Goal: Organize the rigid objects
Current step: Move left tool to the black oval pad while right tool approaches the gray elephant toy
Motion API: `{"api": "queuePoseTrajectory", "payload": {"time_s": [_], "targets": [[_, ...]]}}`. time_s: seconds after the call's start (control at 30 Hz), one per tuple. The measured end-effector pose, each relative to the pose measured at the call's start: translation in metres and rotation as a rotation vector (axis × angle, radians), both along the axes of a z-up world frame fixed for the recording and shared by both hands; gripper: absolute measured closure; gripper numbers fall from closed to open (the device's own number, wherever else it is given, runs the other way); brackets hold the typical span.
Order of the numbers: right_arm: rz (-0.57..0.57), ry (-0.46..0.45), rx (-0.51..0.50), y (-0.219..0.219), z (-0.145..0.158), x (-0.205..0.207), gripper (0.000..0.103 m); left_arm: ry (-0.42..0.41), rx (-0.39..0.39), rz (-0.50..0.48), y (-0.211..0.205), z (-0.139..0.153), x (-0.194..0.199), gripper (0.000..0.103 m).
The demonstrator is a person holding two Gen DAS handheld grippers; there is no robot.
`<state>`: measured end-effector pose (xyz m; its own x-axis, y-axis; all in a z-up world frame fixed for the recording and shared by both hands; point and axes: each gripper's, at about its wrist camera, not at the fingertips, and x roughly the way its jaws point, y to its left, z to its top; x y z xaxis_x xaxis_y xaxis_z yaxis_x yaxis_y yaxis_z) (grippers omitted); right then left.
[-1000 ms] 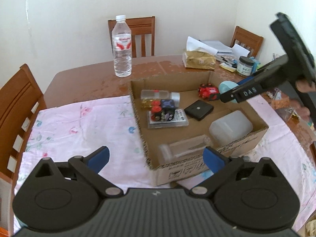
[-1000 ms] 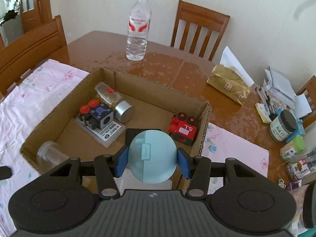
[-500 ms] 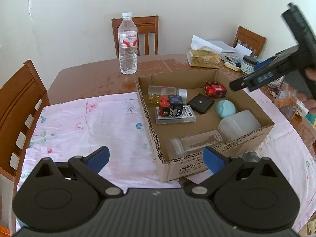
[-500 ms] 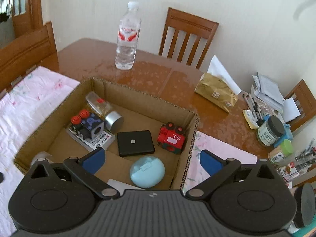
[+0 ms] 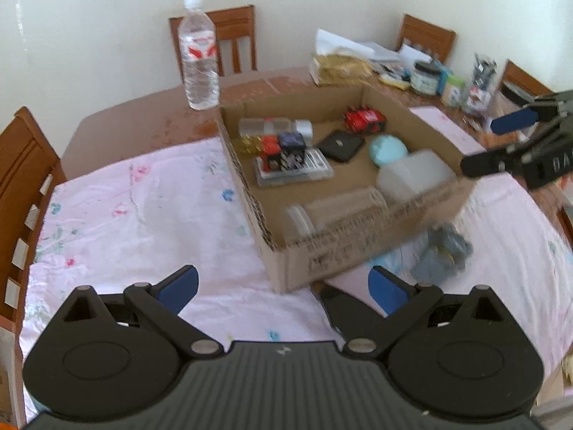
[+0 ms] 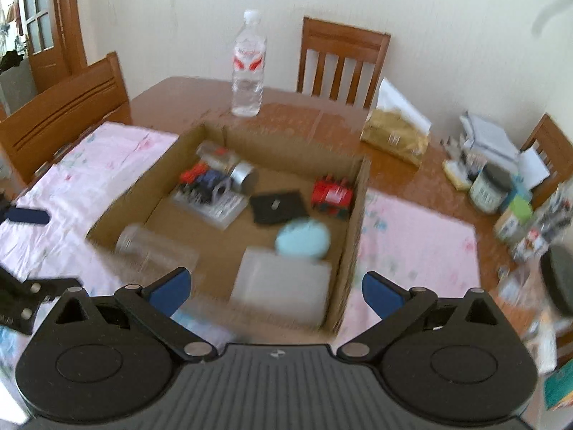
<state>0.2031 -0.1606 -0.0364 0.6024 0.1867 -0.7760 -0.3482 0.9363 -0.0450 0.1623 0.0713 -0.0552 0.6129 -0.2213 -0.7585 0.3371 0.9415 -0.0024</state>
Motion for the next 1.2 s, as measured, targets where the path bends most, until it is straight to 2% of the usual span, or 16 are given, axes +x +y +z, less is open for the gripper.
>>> {"api": "queuePoseTrajectory", "payload": {"time_s": [0.2, 0.3, 0.43, 0.73, 0.93, 1.2], "targets": [[0.014, 0.087, -0.008, 0.009, -0.048, -0.027, 0.000, 0.048, 0.026, -0.083, -0.003, -0.013, -0.012, 0.002], [0.006, 0.123, 0.000, 0.014, -0.070, -0.029, 0.000, 0.073, 0.020, -0.122, -0.004, -0.020, -0.017, 0.002], [-0.022, 0.141, -0.051, 0.021, -0.092, -0.023, 0.000, 0.098, 0.052, -0.141, -0.006, -0.032, -0.018, 0.002], [-0.068, 0.163, -0.030, 0.018, -0.106, -0.014, 0.000, 0.164, 0.123, -0.122, -0.003, -0.065, -0.001, 0.002], [-0.083, 0.173, -0.021, 0.007, -0.107, -0.019, 0.000, 0.172, 0.072, -0.155, -0.015, -0.075, 0.000, 0.001], [-0.071, 0.183, -0.024, -0.005, -0.106, -0.027, 0.000, 0.145, 0.060, -0.183, -0.041, -0.081, 0.010, 0.001]]}}
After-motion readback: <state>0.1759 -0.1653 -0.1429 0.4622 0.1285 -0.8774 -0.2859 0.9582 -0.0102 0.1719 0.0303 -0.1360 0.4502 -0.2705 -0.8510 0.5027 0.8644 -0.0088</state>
